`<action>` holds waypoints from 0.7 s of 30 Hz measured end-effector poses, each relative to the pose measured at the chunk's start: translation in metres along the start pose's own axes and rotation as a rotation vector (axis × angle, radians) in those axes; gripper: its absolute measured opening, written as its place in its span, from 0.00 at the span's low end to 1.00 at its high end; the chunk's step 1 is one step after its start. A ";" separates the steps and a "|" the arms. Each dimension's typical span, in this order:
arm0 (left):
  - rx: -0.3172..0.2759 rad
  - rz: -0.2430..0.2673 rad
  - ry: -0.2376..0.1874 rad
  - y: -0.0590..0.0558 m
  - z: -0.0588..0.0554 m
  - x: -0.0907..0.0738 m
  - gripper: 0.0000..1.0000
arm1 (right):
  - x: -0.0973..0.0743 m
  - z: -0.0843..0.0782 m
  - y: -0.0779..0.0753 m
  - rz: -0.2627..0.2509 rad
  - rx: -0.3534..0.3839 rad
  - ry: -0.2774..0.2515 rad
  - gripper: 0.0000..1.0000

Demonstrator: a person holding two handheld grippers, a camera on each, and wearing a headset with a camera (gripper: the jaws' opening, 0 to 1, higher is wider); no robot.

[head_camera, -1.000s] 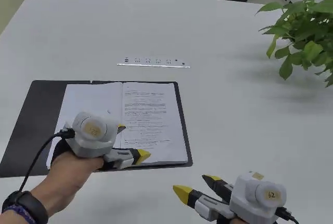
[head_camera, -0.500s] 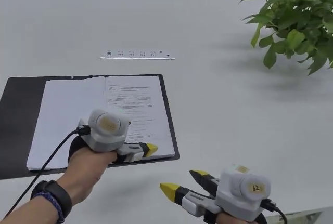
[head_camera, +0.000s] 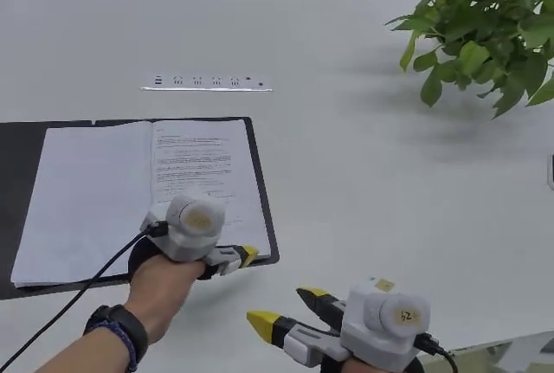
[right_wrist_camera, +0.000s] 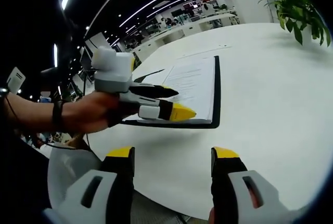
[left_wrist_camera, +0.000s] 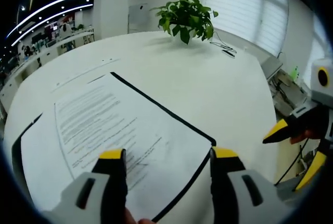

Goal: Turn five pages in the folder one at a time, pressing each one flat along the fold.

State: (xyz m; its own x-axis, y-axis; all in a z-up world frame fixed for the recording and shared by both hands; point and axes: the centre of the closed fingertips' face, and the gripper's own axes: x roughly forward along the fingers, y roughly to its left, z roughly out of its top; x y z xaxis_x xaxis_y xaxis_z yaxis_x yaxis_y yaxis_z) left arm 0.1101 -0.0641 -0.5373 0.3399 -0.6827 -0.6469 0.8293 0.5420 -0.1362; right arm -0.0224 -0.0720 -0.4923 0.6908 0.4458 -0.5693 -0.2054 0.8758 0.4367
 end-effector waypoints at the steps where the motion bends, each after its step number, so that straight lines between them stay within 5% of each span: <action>1: -0.002 0.004 0.001 0.000 0.000 0.003 0.65 | 0.000 0.000 -0.001 0.000 0.001 0.001 0.58; 9: 0.042 0.051 0.010 0.002 -0.006 0.012 0.74 | -0.002 0.002 -0.006 0.007 -0.001 0.009 0.58; 21: 0.106 0.069 -0.004 0.005 -0.009 0.013 0.71 | 0.007 0.006 -0.010 0.027 -0.003 0.017 0.58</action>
State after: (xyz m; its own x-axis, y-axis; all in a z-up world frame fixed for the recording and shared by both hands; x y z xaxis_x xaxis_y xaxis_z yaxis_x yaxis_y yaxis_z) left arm 0.1144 -0.0657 -0.5530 0.3995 -0.6477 -0.6488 0.8459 0.5332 -0.0114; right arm -0.0117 -0.0791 -0.4966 0.6730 0.4727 -0.5690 -0.2264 0.8639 0.4499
